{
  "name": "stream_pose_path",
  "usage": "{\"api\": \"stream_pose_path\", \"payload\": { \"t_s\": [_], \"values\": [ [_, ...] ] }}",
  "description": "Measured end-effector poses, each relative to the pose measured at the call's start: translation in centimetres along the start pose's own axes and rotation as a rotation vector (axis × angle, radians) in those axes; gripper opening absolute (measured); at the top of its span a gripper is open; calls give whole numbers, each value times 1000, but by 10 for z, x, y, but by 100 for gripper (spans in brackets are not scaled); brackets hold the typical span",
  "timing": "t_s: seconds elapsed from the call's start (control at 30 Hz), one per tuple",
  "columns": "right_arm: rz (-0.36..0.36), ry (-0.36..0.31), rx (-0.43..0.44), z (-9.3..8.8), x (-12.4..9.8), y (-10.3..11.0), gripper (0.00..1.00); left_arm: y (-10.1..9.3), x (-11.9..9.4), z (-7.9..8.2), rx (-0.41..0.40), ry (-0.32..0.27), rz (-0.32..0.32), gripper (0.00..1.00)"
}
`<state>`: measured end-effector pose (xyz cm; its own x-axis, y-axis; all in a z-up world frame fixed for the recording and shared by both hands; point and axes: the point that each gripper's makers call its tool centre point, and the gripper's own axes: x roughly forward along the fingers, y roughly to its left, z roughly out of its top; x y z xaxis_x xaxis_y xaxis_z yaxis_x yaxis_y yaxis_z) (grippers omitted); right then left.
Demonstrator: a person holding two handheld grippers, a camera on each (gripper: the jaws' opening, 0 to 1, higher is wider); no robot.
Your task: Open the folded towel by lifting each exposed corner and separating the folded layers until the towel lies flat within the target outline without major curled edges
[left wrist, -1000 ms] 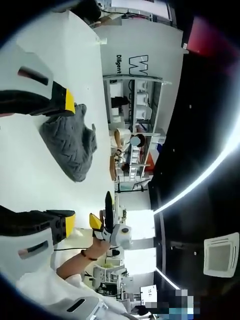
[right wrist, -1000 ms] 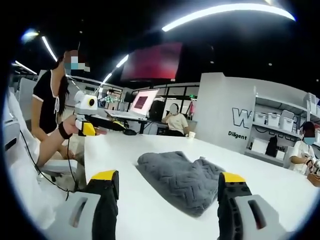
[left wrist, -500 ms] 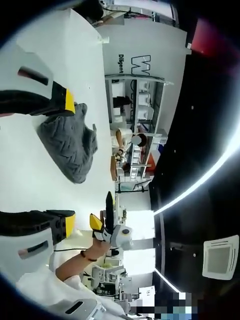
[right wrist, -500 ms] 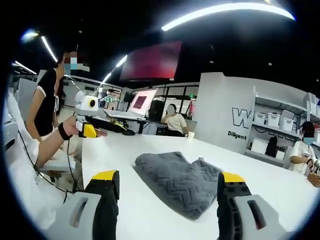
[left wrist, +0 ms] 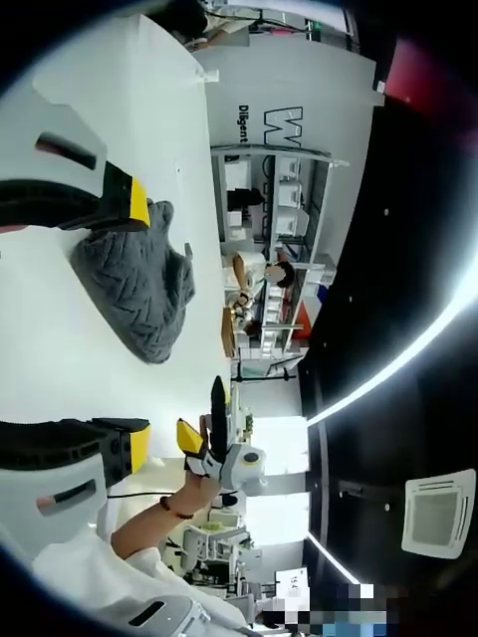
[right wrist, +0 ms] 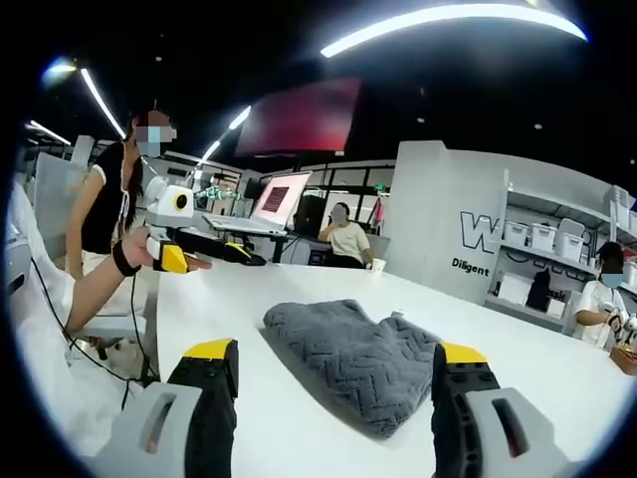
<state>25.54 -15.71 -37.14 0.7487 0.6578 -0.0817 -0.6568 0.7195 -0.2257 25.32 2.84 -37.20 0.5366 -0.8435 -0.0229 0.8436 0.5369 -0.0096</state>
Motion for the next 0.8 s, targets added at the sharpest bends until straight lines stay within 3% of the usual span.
{"api": "stream_pose_path", "payload": {
  "t_s": [0.8],
  "values": [
    [14,50,24,-15,13,-6,78,3,20,-10,-10,47,-20,76]
  ]
}}
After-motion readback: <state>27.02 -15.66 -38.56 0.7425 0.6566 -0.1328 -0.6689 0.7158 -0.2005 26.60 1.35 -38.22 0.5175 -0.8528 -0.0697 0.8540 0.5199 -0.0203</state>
